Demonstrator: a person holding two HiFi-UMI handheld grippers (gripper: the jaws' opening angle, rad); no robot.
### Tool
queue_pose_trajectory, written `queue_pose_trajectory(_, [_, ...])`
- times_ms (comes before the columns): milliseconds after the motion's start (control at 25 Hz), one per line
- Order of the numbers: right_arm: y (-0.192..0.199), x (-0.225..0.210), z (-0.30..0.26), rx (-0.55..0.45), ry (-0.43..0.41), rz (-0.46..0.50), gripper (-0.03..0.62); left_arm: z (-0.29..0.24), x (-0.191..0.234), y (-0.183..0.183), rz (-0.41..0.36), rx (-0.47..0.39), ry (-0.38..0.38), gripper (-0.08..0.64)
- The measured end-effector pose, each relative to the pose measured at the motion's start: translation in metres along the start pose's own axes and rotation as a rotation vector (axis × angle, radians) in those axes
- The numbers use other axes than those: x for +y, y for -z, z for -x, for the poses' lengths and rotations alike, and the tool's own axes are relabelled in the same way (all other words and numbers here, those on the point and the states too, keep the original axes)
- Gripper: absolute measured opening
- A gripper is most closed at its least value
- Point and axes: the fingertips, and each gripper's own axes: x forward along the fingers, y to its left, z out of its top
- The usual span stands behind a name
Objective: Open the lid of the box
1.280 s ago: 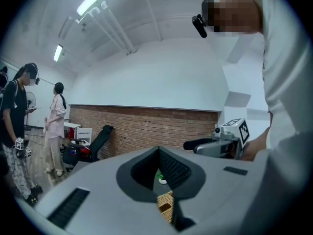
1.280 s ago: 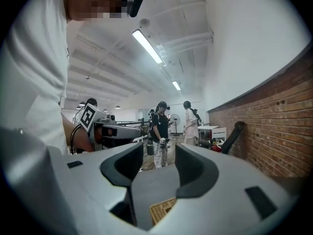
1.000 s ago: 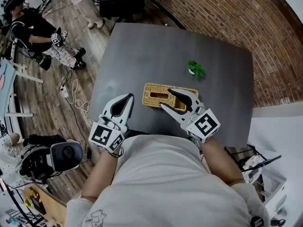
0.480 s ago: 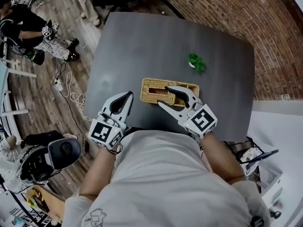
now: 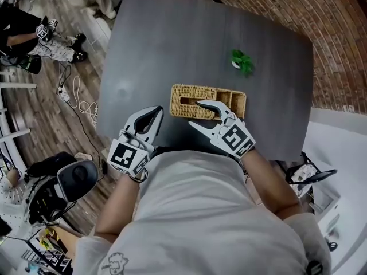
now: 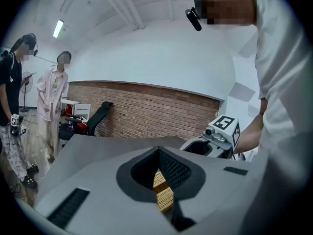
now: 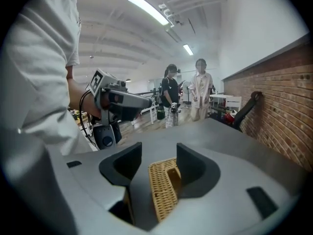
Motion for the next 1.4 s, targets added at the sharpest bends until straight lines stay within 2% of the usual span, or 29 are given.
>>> queue_pose_trajectory(240, [0.05, -0.001, -0.022, 0.127, -0.03, 0.011, 0.238, -0.011, 0.004, 0.019, 0.009, 0.035, 0.039, 0.011])
queue_pose_trajectory(560, [0.097, -0.001, -0.044, 0.258, -0.066, 0.069, 0.25, -0.02, 0.012, 0.053, 0.046, 0.091, 0.049, 0.011])
queue_pose_trajectory(1160, [0.14, 0.001, -0.062, 0.463, -0.069, 0.204, 0.258, -0.026, 0.013, 0.078, 0.098, 0.112, 0.05, 0.011])
queue_pose_trajectory(1400, [0.143, 0.001, -0.063, 0.483, -0.065, 0.222, 0.25, -0.028, 0.013, 0.081, 0.106, 0.115, 0.052, 0.011])
